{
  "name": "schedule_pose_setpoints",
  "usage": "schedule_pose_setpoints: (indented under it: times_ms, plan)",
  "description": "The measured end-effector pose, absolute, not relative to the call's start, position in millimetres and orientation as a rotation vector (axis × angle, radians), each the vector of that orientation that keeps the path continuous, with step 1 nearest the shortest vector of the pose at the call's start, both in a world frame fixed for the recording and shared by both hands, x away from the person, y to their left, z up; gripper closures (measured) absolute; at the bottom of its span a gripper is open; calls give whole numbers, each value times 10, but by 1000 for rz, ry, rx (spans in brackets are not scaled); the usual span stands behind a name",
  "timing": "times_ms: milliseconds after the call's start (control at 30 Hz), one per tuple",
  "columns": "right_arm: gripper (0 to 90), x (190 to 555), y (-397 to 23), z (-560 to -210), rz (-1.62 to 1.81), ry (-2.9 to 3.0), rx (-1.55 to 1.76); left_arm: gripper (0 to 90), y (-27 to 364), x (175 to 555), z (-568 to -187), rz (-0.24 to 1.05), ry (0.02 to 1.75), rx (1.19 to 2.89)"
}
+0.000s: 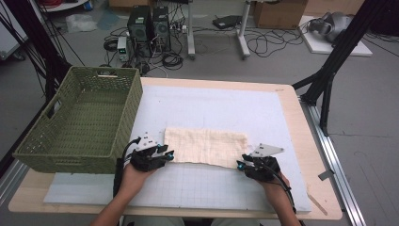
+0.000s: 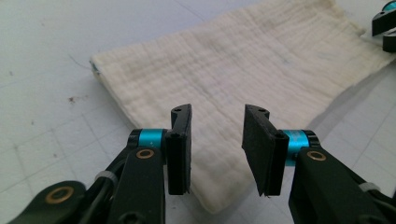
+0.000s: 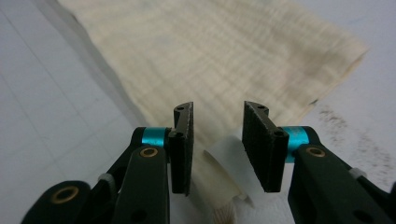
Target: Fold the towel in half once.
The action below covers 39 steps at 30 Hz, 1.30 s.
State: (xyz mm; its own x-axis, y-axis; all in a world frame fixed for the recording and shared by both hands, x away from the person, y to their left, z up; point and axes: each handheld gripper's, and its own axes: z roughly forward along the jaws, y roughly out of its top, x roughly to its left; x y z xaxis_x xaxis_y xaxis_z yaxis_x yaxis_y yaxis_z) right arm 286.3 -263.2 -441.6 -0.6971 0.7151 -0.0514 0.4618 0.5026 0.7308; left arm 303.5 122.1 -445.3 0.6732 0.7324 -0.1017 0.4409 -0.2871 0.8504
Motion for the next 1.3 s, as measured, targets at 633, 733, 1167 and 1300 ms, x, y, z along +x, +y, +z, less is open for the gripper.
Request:
schedule_pose_setpoints:
  times_ms: [633,733,1167,1300]
  plan:
    - [611,3148,-2761,-4228,1190,2218,1095,719,1067,3811,-4440,455,1099,1929]
    - [618,3350,-2678,-4263,1164,2221,1113,722,1045,3820,-4485,465,1094,1980]
    - [634,3765,-2636,-4465,1001,2220,1246,719,1035,3788,-4506,526,1058,2004]
    - [538,3690,-2662,-4396,1017,2190,1255,651,1046,3750,-4498,542,1074,1978]
